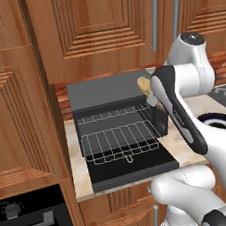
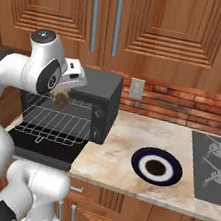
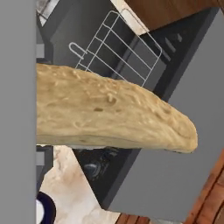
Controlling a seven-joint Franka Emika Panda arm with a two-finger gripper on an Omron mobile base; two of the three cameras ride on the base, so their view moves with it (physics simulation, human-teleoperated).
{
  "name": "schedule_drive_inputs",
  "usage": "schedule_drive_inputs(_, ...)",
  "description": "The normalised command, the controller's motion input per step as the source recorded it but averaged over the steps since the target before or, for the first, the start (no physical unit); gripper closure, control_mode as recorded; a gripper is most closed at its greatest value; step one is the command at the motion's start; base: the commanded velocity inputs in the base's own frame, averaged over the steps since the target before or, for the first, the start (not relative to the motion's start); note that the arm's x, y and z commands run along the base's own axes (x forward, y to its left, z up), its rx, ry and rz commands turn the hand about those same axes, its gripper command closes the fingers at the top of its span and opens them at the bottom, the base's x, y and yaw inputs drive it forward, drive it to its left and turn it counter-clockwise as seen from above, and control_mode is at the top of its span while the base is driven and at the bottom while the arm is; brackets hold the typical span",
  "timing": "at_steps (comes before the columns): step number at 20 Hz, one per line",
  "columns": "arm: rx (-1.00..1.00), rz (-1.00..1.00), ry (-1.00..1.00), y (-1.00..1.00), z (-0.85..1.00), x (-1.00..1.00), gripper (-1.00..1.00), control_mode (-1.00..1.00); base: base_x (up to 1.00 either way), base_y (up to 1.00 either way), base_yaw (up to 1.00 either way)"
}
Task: Pull the toaster oven rack outwards. Pick up the baguette from the plate and place it on the toaster oven rack. Close the toaster oven door fully and set the temperature to the lowest setting.
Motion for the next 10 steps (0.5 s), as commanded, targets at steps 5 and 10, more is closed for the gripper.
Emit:
schedule_drive_inputs(5, -0.22, 0.41, 0.08, 0.22, 0.0, 0.0, 1.0, -1.0, 0.0, 0.0, 0.0)
schedule_drive_inputs(10, -0.18, 0.35, 0.0, 0.22, -0.1, 0.09, 1.0, -1.0, 0.0, 0.0, 0.0)
